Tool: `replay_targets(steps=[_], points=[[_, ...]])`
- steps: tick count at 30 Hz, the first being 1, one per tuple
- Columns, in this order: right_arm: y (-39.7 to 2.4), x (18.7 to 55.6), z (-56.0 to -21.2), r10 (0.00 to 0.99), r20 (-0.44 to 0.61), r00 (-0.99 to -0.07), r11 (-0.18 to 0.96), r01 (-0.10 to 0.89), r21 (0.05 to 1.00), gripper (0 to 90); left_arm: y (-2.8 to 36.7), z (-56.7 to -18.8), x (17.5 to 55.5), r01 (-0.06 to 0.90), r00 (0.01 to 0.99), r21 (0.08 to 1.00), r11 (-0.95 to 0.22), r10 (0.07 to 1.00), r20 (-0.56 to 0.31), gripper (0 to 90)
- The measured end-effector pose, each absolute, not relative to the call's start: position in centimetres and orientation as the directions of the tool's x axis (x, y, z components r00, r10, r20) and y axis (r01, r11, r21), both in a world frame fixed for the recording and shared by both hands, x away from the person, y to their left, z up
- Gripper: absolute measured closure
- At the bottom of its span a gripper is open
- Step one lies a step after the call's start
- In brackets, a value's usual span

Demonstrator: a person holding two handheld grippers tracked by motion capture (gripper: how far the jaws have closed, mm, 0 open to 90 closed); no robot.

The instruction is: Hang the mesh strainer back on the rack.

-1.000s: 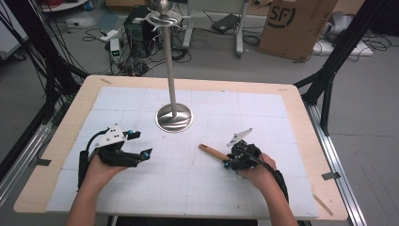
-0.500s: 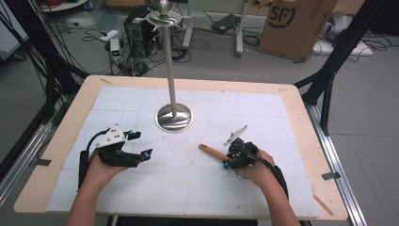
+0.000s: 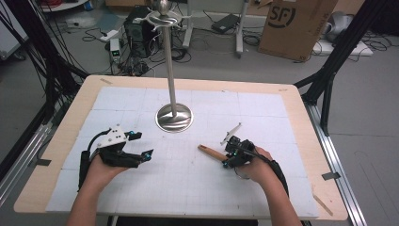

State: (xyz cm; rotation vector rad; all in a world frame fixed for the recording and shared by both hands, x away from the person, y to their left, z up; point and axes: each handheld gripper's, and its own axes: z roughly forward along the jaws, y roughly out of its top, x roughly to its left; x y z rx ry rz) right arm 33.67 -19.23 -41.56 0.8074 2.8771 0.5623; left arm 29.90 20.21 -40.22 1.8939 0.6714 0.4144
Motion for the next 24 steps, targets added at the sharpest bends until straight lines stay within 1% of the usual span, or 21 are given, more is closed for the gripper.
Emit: replay_targets(steps=[4,7,14,20,24], points=[[-19.2,33.7,-41.5,0.511,-0.004,-0.86,0.797,0.472,0.378,68.5,20.3,-40.2,29.9,0.264,0.782,0.916,-0.303,0.623,-0.019,21.9],[-19.3,33.6,-41.2,0.506,-0.019,-0.862,0.796,0.458,0.396,68.5,20.4,-40.2,30.0,0.267,0.78,0.917,-0.297,0.626,-0.024,21.9],[-20.1,33.3,-39.1,0.531,-0.023,-0.847,0.717,0.435,0.545,68.4,20.4,-40.3,30.0,0.268,0.777,0.917,-0.295,0.629,-0.025,21.9],[-20.8,32.9,-37.2,0.536,-0.023,-0.844,0.636,0.386,0.669,68.4,20.4,-40.3,30.0,0.27,0.779,0.917,-0.294,0.626,-0.028,21.9],[-20.9,32.9,-36.0,0.535,-0.03,-0.844,0.604,0.357,0.712,68.4,20.4,-40.2,29.9,0.268,0.778,0.917,-0.295,0.628,-0.026,21.9]])
